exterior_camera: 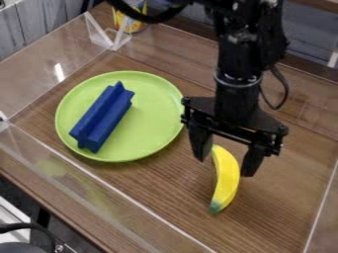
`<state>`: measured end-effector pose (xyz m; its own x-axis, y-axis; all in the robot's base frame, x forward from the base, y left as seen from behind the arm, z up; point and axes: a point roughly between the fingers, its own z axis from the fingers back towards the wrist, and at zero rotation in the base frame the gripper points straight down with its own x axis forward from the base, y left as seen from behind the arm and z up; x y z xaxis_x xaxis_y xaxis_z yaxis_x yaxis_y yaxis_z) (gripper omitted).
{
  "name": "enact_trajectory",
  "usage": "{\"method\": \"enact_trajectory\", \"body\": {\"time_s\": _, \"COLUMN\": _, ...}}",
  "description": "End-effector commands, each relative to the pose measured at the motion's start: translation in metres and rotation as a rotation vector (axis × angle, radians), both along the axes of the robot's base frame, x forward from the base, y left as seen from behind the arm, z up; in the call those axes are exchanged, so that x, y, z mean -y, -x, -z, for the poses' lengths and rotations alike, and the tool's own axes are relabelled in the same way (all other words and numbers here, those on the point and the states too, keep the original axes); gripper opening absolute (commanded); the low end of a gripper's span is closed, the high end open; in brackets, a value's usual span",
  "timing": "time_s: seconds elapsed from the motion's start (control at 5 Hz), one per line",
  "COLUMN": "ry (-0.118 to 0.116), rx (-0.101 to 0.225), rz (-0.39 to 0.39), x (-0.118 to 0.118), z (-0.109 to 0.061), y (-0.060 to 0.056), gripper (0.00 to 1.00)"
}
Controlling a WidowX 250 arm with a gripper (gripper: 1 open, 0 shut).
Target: Put the banana in the green plate
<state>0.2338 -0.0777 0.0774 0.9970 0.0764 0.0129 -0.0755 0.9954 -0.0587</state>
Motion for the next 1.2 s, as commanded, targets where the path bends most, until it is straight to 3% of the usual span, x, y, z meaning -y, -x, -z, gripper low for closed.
{"method": "enact_trajectory", "body": {"time_s": 0.0, "ry": 0.016, "rx": 0.031, "rz": 0.01, "x": 0.005, "z": 0.001, "y": -0.002, "gripper": 1.0}}
{"method": "enact_trajectory", "body": {"time_s": 0.6, "ry": 0.033, "rx": 0.052, "rz": -0.007, "x": 0.008, "z": 0.033, "y": -0.006, "gripper": 1.0}}
{"method": "enact_trajectory", "body": {"time_s": 1.0, "ry": 0.038, "rx": 0.066, "rz": -0.009, "x": 0.009, "z": 0.041, "y": -0.011, "gripper": 1.0}}
